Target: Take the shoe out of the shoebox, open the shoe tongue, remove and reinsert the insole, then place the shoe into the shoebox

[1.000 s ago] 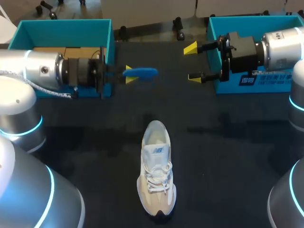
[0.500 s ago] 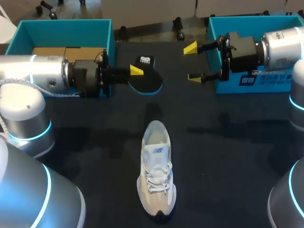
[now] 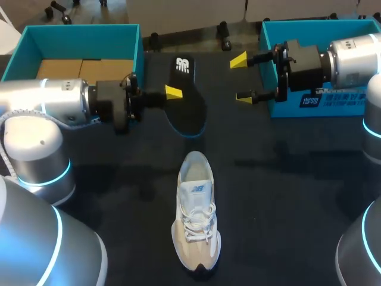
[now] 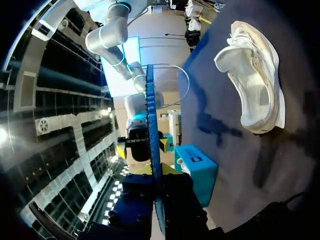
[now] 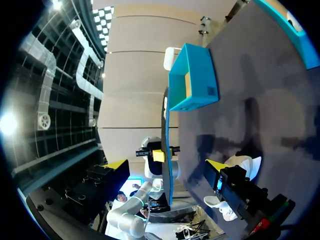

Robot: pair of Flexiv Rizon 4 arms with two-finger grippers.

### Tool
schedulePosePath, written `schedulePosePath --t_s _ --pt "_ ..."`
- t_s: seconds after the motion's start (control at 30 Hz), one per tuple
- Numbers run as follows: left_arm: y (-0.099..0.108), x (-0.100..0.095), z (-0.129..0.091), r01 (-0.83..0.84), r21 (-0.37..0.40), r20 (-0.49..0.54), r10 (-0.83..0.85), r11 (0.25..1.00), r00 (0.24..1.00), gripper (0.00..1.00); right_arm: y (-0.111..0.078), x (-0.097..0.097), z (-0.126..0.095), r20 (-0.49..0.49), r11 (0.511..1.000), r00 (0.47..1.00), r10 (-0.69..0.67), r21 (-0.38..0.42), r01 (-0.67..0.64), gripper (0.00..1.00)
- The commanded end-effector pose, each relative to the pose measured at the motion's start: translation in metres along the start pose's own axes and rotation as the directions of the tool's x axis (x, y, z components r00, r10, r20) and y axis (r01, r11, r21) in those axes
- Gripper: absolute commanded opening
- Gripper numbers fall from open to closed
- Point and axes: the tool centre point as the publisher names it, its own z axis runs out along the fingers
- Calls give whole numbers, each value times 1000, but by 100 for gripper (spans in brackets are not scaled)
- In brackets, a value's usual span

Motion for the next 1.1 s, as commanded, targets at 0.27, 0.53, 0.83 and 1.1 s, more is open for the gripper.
schedulePosePath --t_s 0.27,0.53,0.83,1.1 --pt "1 -4 13 -100 -10 20 101 995 995 0 -2 -2 5 3 1000 1000 -14 5 14 100" --pt "9 -4 19 -130 -16 22 130 991 991 0 -13 -7 20 -10 999 999 -33 27 33 100" --pt "17 -2 26 -134 -21 9 134 991 991 0 -20 -7 40 -19 994 998 -57 97 59 100" --pt "16 -3 29 -137 -14 9 138 990 990 0 -25 -7 52 -14 988 996 -88 126 89 68"
